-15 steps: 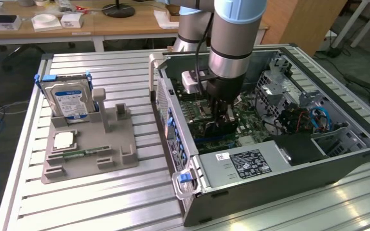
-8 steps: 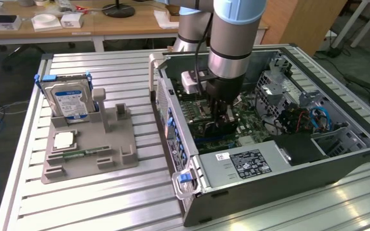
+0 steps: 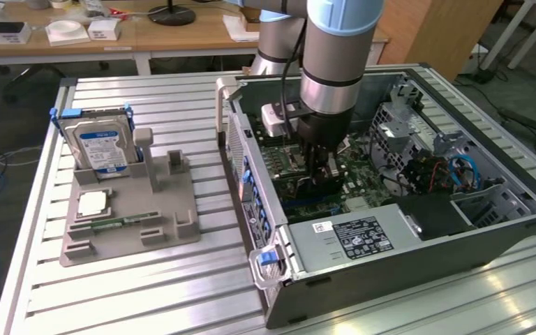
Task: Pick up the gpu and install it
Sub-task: 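Insert the gpu into the slot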
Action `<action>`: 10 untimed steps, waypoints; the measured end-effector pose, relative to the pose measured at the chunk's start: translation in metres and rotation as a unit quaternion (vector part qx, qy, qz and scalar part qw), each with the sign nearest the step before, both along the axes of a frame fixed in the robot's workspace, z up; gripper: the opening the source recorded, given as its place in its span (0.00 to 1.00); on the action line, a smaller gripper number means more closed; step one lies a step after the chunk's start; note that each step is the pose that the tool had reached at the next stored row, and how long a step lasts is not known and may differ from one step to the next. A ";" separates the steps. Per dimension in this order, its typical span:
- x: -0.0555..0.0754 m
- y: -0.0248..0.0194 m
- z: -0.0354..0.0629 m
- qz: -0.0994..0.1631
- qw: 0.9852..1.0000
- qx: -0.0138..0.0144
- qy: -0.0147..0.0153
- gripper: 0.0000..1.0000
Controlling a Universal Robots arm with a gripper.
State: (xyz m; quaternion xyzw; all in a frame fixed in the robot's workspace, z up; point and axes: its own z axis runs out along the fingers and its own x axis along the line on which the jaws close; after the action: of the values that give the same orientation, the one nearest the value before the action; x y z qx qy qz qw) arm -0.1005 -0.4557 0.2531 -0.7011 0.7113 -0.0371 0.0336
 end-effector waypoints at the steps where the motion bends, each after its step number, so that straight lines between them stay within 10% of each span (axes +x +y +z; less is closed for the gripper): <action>1: 0.000 0.0000 0.0000 0.000 1.000 0.000 0.000 0.26; 10: -0.001 -0.0001 -0.0007 0.000 1.000 0.000 -0.003 0.26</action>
State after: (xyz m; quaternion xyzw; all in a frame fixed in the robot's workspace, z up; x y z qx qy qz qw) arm -0.1018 -0.4558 0.2524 -0.7010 0.7112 -0.0393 0.0357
